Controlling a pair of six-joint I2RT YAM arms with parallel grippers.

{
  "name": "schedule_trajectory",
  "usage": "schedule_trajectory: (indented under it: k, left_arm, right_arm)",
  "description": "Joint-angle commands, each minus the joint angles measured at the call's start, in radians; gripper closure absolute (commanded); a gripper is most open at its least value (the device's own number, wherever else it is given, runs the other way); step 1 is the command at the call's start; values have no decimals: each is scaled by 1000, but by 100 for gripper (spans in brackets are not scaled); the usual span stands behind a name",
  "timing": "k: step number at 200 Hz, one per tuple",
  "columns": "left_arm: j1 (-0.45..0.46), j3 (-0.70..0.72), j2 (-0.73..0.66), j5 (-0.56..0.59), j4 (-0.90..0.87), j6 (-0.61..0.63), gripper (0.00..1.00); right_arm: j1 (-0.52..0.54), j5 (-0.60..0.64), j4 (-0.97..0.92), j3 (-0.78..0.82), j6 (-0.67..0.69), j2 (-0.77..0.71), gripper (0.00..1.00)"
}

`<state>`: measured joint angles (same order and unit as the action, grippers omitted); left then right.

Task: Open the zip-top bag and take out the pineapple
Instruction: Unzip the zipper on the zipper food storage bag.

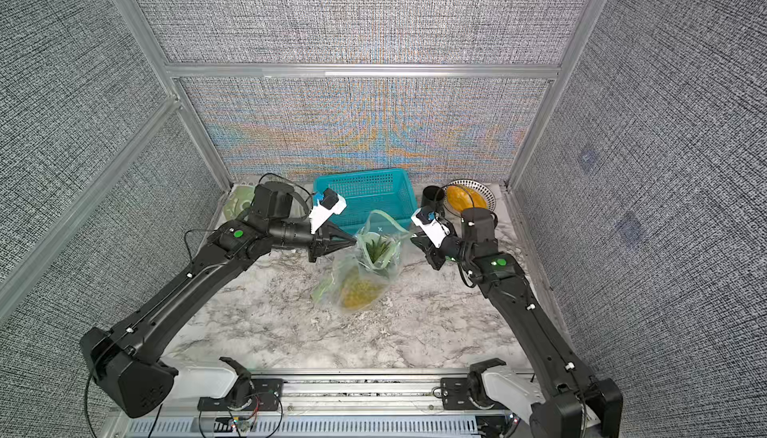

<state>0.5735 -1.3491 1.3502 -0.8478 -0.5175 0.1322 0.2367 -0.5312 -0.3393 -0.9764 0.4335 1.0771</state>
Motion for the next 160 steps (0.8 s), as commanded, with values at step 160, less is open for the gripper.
schedule_trajectory:
  k: [160]
  left_arm:
    - [-1, 87, -77, -10, -19, 98, 100]
  right_arm:
    - [37, -157, -171, -281, 103, 250, 40]
